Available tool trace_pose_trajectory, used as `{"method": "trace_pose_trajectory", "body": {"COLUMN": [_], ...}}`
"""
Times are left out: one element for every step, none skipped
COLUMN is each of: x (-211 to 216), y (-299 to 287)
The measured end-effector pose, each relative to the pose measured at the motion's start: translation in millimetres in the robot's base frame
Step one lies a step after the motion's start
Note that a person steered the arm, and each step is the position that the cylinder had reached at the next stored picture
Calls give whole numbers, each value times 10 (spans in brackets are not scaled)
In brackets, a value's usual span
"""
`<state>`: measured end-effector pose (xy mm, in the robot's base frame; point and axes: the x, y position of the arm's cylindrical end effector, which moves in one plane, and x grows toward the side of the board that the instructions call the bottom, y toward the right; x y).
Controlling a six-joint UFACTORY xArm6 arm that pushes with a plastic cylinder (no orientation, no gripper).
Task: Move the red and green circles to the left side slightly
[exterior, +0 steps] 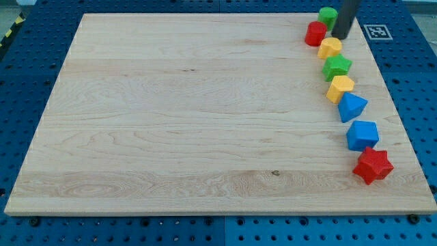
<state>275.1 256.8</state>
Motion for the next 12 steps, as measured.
{"method": "trace_pose_trajectory", "body": {"x": [0, -270, -370, -357, -419, -420, -484, -509, -509, -509, -509, -516], "y": [214, 214, 214, 208, 208, 207, 198, 121, -2, -100, -153, -127]}}
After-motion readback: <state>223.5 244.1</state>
